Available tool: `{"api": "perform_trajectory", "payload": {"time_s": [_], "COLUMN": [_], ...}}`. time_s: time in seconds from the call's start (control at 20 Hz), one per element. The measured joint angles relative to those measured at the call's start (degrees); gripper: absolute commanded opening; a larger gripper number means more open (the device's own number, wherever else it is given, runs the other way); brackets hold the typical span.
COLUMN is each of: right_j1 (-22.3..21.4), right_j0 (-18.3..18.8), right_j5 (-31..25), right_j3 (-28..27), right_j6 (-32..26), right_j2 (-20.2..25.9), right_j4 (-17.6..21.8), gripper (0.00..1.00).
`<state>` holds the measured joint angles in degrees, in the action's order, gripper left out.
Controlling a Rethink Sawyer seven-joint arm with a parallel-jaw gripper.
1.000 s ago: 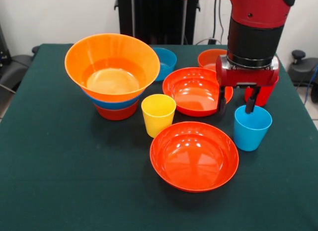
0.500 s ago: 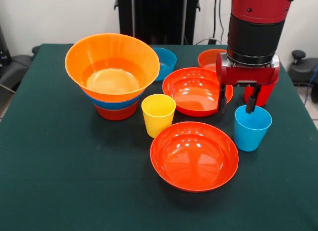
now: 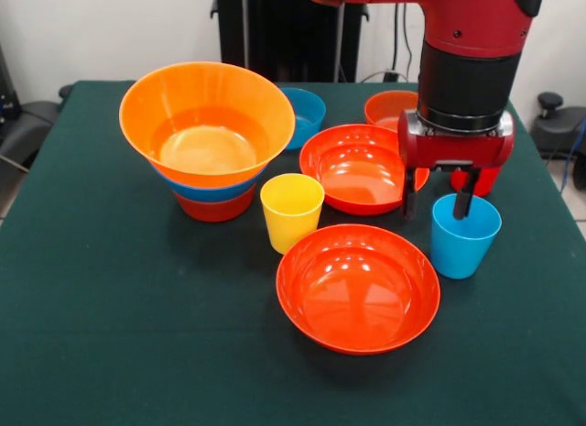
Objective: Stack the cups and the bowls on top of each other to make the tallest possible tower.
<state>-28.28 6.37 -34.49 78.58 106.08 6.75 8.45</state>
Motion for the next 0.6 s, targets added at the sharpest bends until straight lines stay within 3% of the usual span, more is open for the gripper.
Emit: {"api": "perform_trajectory", "payload": {"time_s": [0.6], "right_j1": [2.17], "right_j0": [-0.68], "right_j5": [2.09], "right_j3": [0.01], "right_j6": [0.00], "right_j2": [-0.82], "right_j4": [-0.02], "gripper": [1.00]}}
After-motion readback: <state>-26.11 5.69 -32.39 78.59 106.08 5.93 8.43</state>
